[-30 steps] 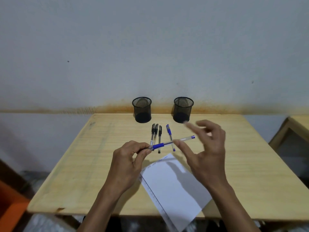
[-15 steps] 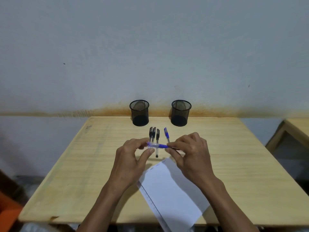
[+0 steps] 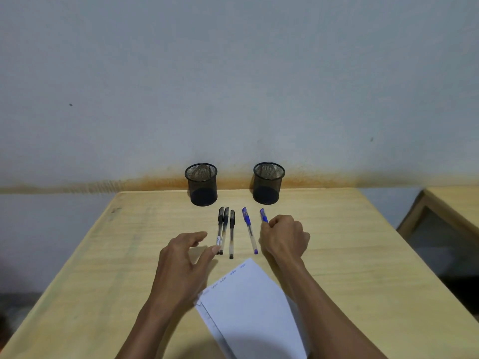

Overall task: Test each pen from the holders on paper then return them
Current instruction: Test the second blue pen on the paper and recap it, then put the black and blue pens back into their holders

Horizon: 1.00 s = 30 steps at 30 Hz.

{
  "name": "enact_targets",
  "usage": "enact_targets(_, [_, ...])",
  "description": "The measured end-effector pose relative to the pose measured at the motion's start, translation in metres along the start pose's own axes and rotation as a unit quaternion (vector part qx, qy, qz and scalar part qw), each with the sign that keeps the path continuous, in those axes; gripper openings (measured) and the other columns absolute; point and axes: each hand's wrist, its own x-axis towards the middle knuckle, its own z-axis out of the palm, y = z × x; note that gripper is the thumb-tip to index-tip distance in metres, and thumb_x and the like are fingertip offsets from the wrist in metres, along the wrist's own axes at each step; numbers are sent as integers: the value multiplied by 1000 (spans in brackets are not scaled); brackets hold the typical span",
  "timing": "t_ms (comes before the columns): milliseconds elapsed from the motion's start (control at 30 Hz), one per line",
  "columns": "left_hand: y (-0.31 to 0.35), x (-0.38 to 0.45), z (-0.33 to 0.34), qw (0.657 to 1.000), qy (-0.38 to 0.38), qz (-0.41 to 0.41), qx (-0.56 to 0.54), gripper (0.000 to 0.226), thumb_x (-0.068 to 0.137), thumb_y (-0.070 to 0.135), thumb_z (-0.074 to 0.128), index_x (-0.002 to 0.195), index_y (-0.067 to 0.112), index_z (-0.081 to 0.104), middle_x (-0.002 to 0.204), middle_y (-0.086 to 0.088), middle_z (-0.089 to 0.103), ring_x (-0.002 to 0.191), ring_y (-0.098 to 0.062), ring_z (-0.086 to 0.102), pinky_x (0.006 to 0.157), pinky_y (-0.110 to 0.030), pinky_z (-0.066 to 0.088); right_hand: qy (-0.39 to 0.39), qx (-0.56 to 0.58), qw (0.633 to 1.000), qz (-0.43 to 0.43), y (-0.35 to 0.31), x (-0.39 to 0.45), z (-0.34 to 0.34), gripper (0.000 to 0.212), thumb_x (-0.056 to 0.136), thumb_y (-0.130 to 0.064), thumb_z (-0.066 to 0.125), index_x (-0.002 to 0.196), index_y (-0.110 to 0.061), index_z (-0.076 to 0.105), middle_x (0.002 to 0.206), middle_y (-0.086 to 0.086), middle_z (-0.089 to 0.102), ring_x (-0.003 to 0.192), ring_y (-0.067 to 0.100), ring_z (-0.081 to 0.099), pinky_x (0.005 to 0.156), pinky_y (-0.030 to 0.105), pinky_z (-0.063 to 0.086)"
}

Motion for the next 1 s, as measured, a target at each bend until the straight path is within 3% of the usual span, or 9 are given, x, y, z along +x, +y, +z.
enact_targets(133, [-6, 3, 6, 1000, -6, -17, 5, 40, 84, 41, 73, 119, 21, 68, 116, 9, 67, 108, -7, 59, 83, -21, 42, 1, -14, 1000, -13, 2, -1, 1, 31, 97, -47, 55, 91, -22, 73, 88, -3, 68, 102, 23, 60, 87, 40, 40])
enact_targets(233, [-6, 12, 13, 999, 7, -43, 24, 47, 85, 48, 69, 122, 19, 66, 120, 4, 67, 113, -13, 58, 92, -32, 46, 0, -16, 999, -35, 3, -2, -7, 50, 94, -62, 49, 110, -20, 71, 108, -2, 70, 114, 25, 55, 90, 43, 38])
enact_targets(300, [0, 23, 21, 995, 14, -57, 76, 56, 85, 57, 64, 126, 19, 63, 120, 2, 67, 116, -18, 56, 97, -41, 46, -33, -45, 997, -58, 2, 0, -14, 57, 88, -68, 47, 105, -18, 68, 108, 0, 68, 115, 27, 53, 89, 43, 37])
enact_targets(400, [16, 50, 38, 974, -18, -76, 213, 61, 85, 66, 52, 120, 18, 62, 117, 0, 64, 115, -23, 53, 94, -43, 40, -102, -89, 988, -80, -5, 3, -25, 52, 80, -68, 52, 87, -17, 60, 97, 1, 65, 106, 28, 54, 90, 44, 43])
enact_targets(500, [30, 77, 56, 939, -105, -117, 306, 47, 79, 65, 51, 96, 21, 57, 108, -2, 61, 106, -25, 51, 88, -43, 38, -157, -138, 973, -101, -18, 7, -29, 43, 79, -59, 60, 90, -19, 52, 100, 1, 63, 105, 29, 57, 89, 41, 45])
enact_targets(600, [35, 94, 72, 916, -157, -127, 348, 43, 76, 54, 59, 102, 21, 55, 110, -3, 60, 107, -26, 51, 87, -43, 34, -191, -175, 957, -129, -31, 14, -30, 34, 77, -38, 70, 95, -19, 48, 97, 1, 57, 94, 27, 60, 74, 36, 45])
enact_targets(800, [39, 110, 84, 908, -176, -110, 365, 29, 80, 39, 60, 98, 19, 51, 92, 0, 54, 84, -25, 50, 80, -39, 35, -206, -234, 928, -205, -43, 32, -29, 31, 81, -26, 73, 102, -13, 54, 95, 6, 49, 99, 33, 64, 71, 37, 44])
enact_targets(933, [30, 108, 93, 911, -169, -97, 362, 25, 85, 27, 60, 106, 15, 54, 93, -2, 57, 86, -24, 56, 81, -37, 47, -200, -239, 923, -225, -36, 39, -23, 32, 90, -22, 68, 118, -8, 59, 100, 10, 56, 91, 32, 60, 70, 36, 44])
enact_targets(1000, [22, 106, 96, 923, -150, -83, 343, 25, 90, 24, 54, 113, 14, 50, 100, -5, 60, 88, -25, 58, 76, -37, 49, -201, -228, 926, -224, -31, 37, -20, 30, 91, -20, 63, 118, -8, 58, 111, 12, 62, 99, 32, 64, 71, 35, 43])
